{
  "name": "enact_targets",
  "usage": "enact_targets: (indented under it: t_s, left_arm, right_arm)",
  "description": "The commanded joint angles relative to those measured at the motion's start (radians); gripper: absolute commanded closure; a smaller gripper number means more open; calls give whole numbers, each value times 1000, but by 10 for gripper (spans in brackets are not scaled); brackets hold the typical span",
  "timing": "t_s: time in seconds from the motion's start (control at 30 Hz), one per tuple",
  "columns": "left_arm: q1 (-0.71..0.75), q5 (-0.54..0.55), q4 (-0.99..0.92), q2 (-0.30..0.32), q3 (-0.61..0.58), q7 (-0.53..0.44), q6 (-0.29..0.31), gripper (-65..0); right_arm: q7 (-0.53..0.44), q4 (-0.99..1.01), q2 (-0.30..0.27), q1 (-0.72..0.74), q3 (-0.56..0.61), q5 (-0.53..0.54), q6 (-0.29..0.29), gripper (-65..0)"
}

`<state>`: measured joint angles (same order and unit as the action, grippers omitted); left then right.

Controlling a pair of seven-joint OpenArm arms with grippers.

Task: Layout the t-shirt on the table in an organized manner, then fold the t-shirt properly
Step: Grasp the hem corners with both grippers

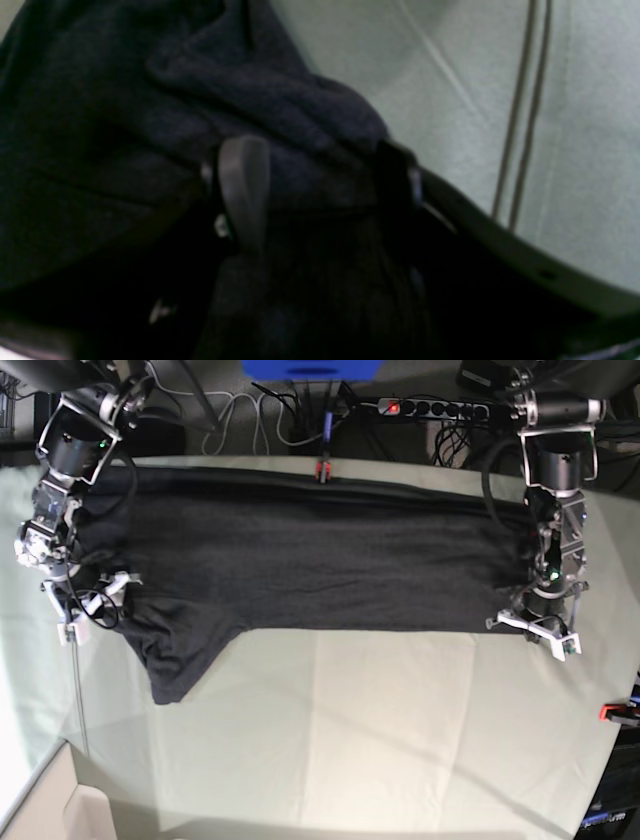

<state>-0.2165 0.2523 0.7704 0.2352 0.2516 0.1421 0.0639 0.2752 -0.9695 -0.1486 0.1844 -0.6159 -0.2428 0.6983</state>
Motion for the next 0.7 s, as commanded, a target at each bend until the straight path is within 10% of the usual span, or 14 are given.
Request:
enact_targets:
  t_s: [0.0, 0.2, 0.67]
  left_arm:
    - [-13, 2, 11, 8, 1, 14, 6, 0]
    - [-16, 2, 65, 8, 1, 14, 6, 0]
    - [-54, 2, 272, 8, 2, 24, -2, 0]
  right_arm:
    - [-15, -12, -9, 13, 0, 13, 0, -318]
    - [-15, -12, -9, 19, 0, 12, 0, 0]
    - [-4, -47, -38, 191, -6, 10, 0, 0]
